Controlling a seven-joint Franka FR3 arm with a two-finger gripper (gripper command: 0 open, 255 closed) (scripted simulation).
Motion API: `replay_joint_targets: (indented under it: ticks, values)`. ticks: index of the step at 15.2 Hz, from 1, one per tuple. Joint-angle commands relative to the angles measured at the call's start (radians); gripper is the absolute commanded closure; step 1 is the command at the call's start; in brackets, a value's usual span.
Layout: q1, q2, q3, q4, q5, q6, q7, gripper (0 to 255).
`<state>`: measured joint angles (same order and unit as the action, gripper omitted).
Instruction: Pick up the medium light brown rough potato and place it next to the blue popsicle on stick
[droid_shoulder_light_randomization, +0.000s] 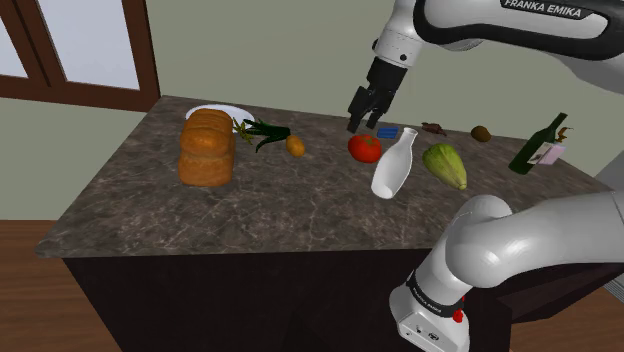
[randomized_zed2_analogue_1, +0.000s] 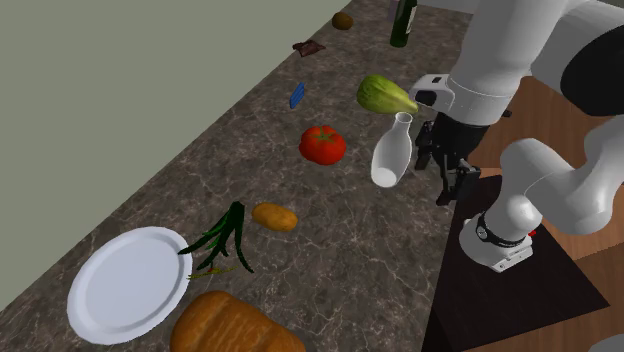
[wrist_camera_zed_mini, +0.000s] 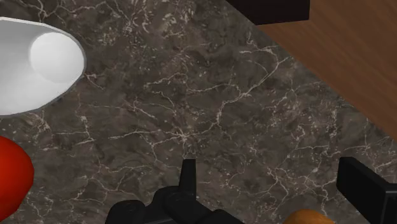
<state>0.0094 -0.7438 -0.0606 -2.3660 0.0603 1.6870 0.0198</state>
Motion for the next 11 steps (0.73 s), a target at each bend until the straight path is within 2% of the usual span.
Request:
replay_joint_targets:
  ticks: [1, 6, 11]
  values:
    - [0.0, 0.0, 0.0, 0.0, 0.0, 0.0, 0.0, 0]
    - [-0.027, 0.224, 0.079, 0.093, -0.054, 0.076, 0.128, 0]
    - [-0.057, 0.457, 0.139, 0.223, -0.136, 0.109, 0.267, 0]
